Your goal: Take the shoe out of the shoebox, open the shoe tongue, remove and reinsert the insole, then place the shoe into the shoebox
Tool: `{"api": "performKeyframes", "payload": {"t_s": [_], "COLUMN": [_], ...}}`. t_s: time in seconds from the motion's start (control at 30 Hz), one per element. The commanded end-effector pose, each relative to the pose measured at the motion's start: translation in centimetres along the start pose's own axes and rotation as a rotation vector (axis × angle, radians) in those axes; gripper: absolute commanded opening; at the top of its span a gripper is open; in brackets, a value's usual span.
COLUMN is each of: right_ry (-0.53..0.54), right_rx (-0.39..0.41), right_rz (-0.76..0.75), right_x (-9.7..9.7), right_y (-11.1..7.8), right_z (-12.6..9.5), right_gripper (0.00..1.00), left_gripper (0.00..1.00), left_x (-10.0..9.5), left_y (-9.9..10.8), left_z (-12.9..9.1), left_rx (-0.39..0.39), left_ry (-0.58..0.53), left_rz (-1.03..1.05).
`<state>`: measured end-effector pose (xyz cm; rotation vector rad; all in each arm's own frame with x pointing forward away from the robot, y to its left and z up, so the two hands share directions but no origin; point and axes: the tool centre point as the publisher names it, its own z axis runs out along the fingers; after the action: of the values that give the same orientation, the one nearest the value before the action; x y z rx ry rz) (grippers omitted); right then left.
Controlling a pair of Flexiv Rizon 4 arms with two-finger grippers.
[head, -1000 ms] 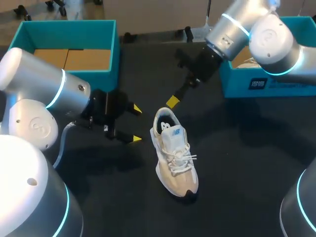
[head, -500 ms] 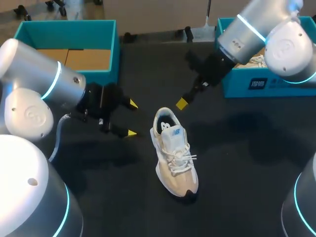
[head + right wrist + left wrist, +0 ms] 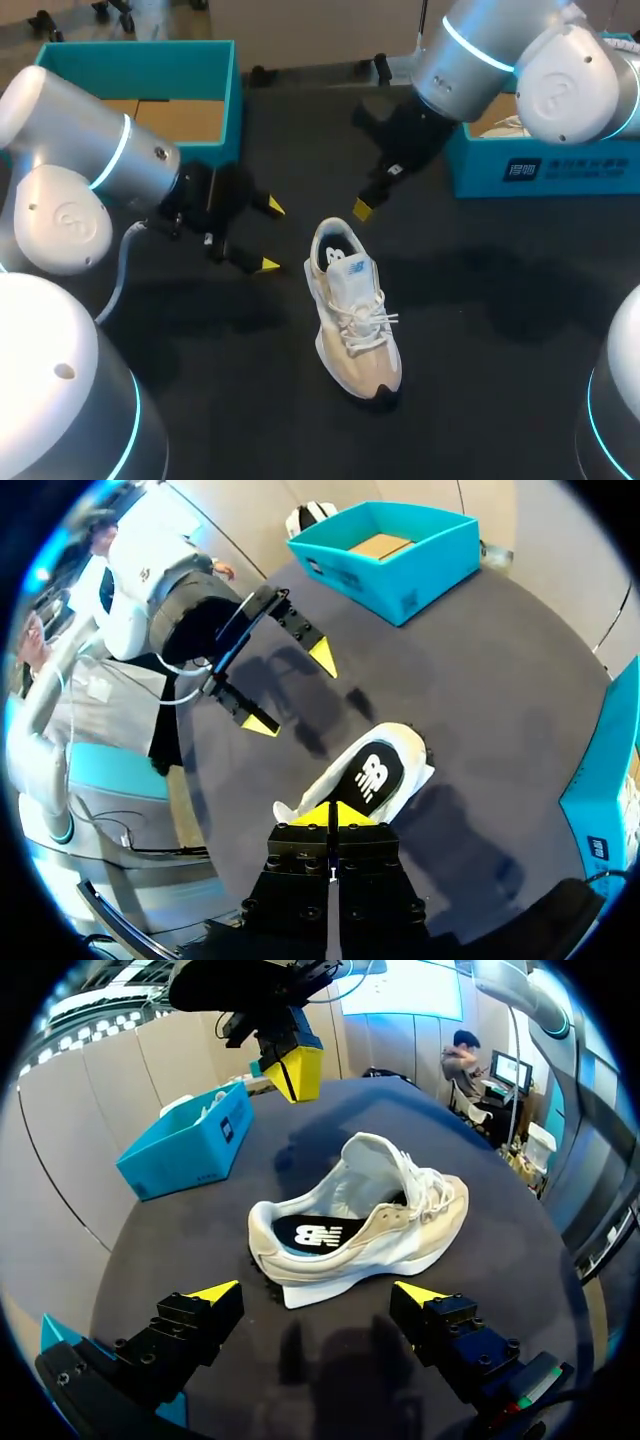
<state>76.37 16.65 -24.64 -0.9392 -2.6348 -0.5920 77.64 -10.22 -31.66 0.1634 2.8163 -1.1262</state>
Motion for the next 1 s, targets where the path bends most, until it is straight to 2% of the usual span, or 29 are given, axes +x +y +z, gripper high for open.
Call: {"api": "performKeyframes", "payload": {"t_s": [0.03,0.07,0.1,0.13,0.2,0.23,0.3,0.5,0.7,1.0], "right_ry": [-0.006,-0.006,-0.053,-0.110,-0.167,-0.244,-0.275,-0.392,-0.456,-0.500], "right_rx": [-0.001,-0.001,-0.047,-0.024,-0.050,-0.034,-0.051,-0.002,0.006,0.026], "right_rz": [0.001,0.001,0.039,0.071,0.108,0.152,0.184,0.243,0.293,0.400], "right_x": [0.1,0.1,-0.3,-0.5,-0.8,-1.1,-1.4,-1.1,-0.6,0.1], "right_y": [-0.1,-0.1,0.1,0.2,0.5,0.6,0.8,1.4,1.5,0.5], "right_z": [0.1,0.1,0.9,1.4,1.9,2.5,3.3,4.9,6.0,7.8], "right_gripper": [0.00,0.00,0.00,0.00,0.00,0.00,0.00,0.00,0.00,0.00], "left_gripper": [1.00,1.00,1.00,1.00,1.00,1.00,1.00,1.00,1.00,1.00], "left_x": [-0.2,-0.2,-0.2,-0.2,-0.2,-0.2,-0.2,-0.2,-0.2,-0.2], "left_y": [-0.1,-0.1,-0.1,-0.1,-0.1,-0.1,-0.1,-0.1,-0.1,-0.1], "left_z": [-0.1,-0.1,-0.1,-0.1,-0.1,-0.1,-0.1,-0.1,-0.1,-0.1], "left_rx": [-0.004,-0.004,-0.004,-0.004,-0.004,-0.004,-0.004,-0.004,-0.004,-0.004], "left_ry": [0.006,0.006,0.006,0.006,0.006,0.006,0.006,0.006,0.006,0.006], "left_rz": [0.000,0.000,0.000,0.000,0.000,0.000,0.000,0.000,0.000,0.000]}}
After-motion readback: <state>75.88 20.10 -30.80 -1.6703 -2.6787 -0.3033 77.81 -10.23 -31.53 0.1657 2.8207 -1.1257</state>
